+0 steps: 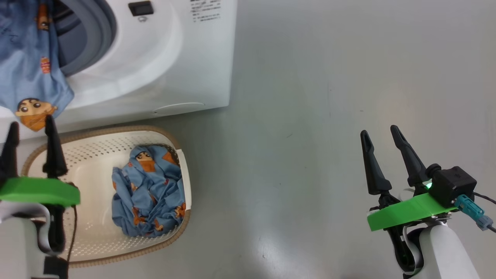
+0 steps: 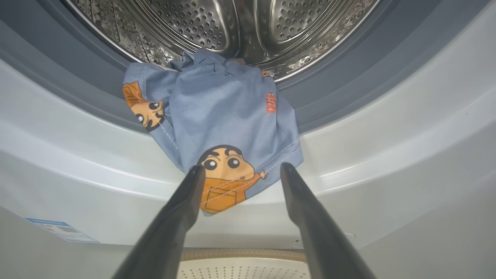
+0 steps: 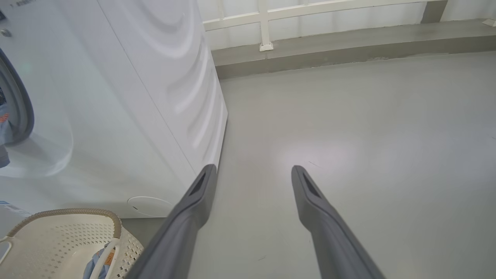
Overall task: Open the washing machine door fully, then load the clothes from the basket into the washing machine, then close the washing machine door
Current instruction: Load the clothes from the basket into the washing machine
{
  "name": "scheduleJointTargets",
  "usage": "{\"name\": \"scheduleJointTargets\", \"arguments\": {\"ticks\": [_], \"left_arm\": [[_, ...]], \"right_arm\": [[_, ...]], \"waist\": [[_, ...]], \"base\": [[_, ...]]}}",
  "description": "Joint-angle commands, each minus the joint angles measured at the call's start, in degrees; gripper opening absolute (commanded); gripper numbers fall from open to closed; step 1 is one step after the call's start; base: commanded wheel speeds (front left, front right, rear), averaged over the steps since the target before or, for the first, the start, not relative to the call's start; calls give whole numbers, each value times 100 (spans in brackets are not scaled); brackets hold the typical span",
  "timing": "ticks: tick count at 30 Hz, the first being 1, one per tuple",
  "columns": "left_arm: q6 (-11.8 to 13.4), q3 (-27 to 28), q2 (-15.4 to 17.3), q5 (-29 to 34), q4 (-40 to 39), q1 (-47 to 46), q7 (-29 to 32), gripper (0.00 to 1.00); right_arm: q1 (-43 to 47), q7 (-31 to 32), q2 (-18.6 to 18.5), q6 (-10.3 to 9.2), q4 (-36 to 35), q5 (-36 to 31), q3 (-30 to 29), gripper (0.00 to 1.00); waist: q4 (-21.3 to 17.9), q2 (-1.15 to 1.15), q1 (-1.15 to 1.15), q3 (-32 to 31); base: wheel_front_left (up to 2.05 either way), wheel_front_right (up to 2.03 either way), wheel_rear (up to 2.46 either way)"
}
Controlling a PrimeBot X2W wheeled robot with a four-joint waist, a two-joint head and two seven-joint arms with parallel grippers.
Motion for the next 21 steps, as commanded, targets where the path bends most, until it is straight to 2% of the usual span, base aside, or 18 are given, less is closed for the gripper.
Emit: {"name": "scheduleJointTargets", "arguments": {"ticks": [1, 10, 21], "left_arm": [[40, 205, 271, 19, 28, -173, -30, 100], [147, 125, 573, 118, 824, -958, -4, 100], [491, 243, 793, 56, 1682, -1598, 92, 100]], "right_arm": [[-8, -43, -5, 9, -103, 90, 147, 100], [-70, -43, -5, 9, -125, 150, 200, 100], [-143, -43, -5, 9, -140, 279, 270, 100]], "waist": [[-83, 0, 0, 55], [-231, 0, 0, 221], [-393, 0, 0, 394]], "base": [[0, 0, 0], [0, 0, 0], [0, 0, 0]]}}
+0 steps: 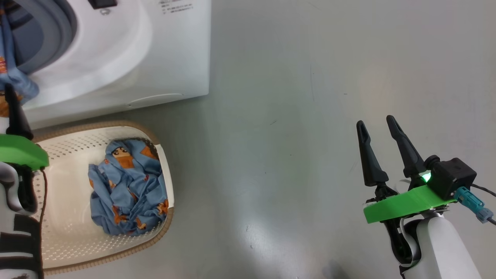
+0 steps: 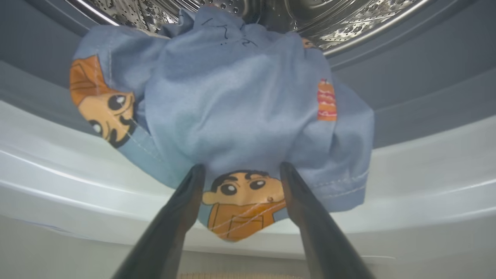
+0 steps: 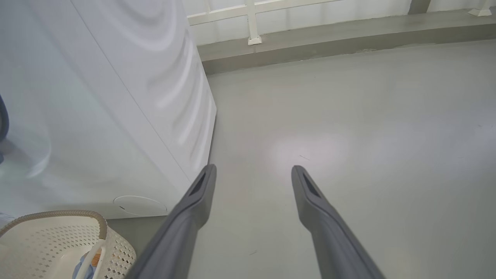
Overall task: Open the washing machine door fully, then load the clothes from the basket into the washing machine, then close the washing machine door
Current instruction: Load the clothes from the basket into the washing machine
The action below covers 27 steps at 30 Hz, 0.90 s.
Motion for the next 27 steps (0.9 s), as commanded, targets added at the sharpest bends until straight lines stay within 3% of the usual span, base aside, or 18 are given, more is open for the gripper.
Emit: {"name": "scheduleJointTargets", "arguments": {"ticks": [1, 14, 15, 16, 18, 27], "left_arm": [[48, 155, 317, -19, -4, -76, -14, 100], [-68, 149, 392, -164, 327, -446, -100, 100], [-88, 165, 395, -202, 350, -499, -104, 79], [-102, 192, 396, -245, 370, -550, -108, 47], [-131, 184, 419, -259, 413, -612, -115, 0], [-243, 147, 435, -302, 541, -571, -130, 0]], "right_arm": [[55, -43, -6, 9, -121, 73, 138, 100], [19, -43, -6, 9, -116, 101, 147, 100], [18, -43, -6, 9, -114, 97, 145, 100], [14, -43, -6, 9, -111, 94, 143, 100], [8, -43, -6, 9, -111, 93, 138, 100], [17, -43, -6, 9, -88, 91, 120, 100]], "waist": [[-31, 0, 0, 24], [-62, 0, 0, 83], [-62, 0, 0, 87], [-62, 0, 0, 88], [-64, 0, 0, 87], [-49, 0, 0, 24]], "base": [[0, 0, 0], [0, 0, 0], [0, 0, 0], [0, 0, 0], [0, 0, 0], [0, 0, 0]]}}
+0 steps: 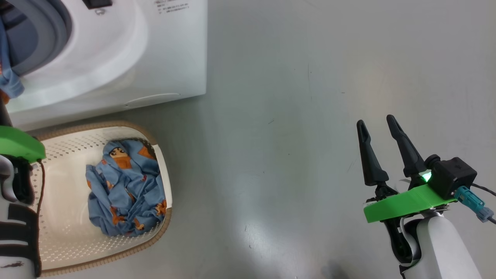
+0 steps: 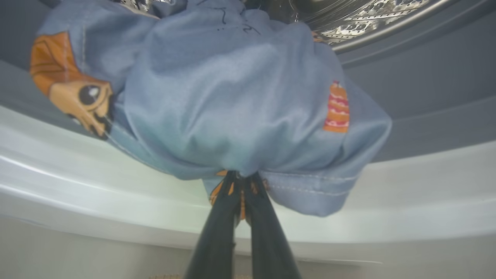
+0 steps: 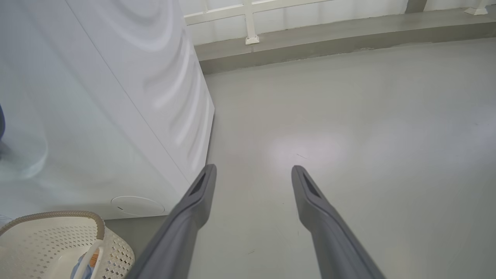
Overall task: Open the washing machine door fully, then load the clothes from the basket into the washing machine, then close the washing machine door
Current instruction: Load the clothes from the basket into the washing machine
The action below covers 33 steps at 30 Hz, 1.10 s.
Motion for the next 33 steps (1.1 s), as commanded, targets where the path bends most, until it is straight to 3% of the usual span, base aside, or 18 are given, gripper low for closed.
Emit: {"name": "scheduleJointTargets", "arguments": {"ticks": [1, 7, 12, 16, 33], "left_arm": [[-13, 134, 339, -50, -228, -33, -88, 0], [8, 162, 263, 35, -711, 321, -90, 0], [71, 297, 136, 132, -1878, 731, -90, 0], [45, 251, 137, 158, -2250, 730, -81, 0], [-174, -179, 1161, 202, -1582, -1045, 911, 0]], "right_arm": [[32, -43, -6, 9, -94, 53, 124, 100], [72, -43, -6, 9, -75, 42, 98, 100], [112, -43, -6, 9, -73, 26, 82, 100], [100, -43, -6, 9, -94, -6, 103, 100], [-81, -43, -6, 9, -220, 164, 179, 100]], "waist": [[11, 0, 0, -23], [79, 0, 0, -159], [162, 0, 0, -244], [213, 0, 0, -182], [-115, 0, 0, 531]], "base": [[0, 0, 0], [0, 0, 0], [0, 0, 0], [0, 0, 0], [0, 0, 0]]}}
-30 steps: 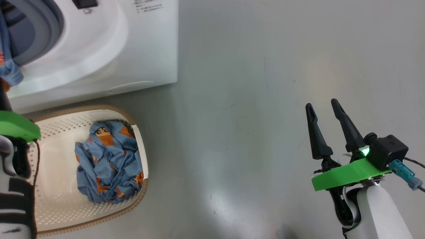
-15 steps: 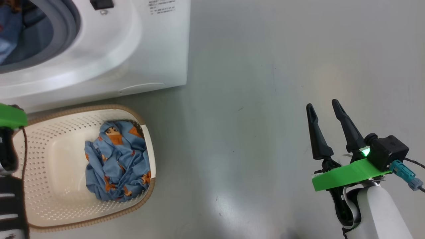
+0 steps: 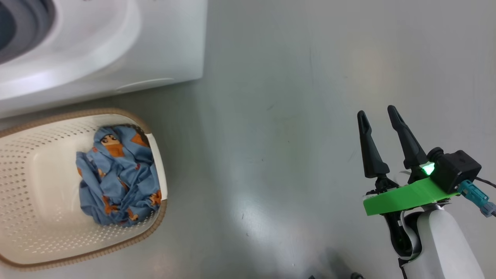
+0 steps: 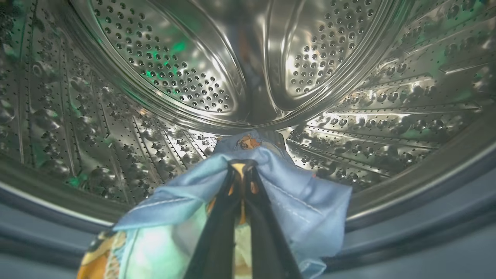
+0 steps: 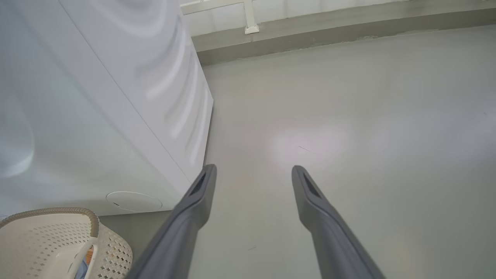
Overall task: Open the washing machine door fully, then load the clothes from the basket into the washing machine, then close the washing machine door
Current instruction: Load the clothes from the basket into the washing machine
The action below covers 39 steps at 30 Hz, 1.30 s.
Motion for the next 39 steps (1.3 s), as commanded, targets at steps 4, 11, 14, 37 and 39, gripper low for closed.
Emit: {"name": "scheduleJointTargets", "arguments": {"ticks": [4, 11, 14, 37, 39], "left_arm": [[-91, -107, 630, 9, 216, -582, 238, 0], [-131, -439, 947, 6, 599, -1262, 328, 0], [-138, -548, 1003, -43, 783, -1634, 309, 0], [90, -1011, 1379, 1, 1729, -4041, -967, 0], [123, -990, 1401, 29, 1635, -4064, -972, 0]], "right_arm": [[-9, -43, -6, 9, -164, 145, 223, 100], [-97, -43, -6, 9, -166, 252, 312, 100], [-158, -43, -6, 9, -185, 283, 369, 100], [-336, -43, -6, 9, -257, 440, 648, 100], [-345, -43, -6, 9, -259, 454, 657, 100]], "waist": [[-212, 0, 0, 336], [-326, 0, 0, 567], [-376, 0, 0, 668], [-734, 0, 0, 1160], [-745, 0, 0, 1182]], "base": [[0, 0, 0], [0, 0, 0], [0, 0, 0], [0, 0, 0], [0, 0, 0]]}}
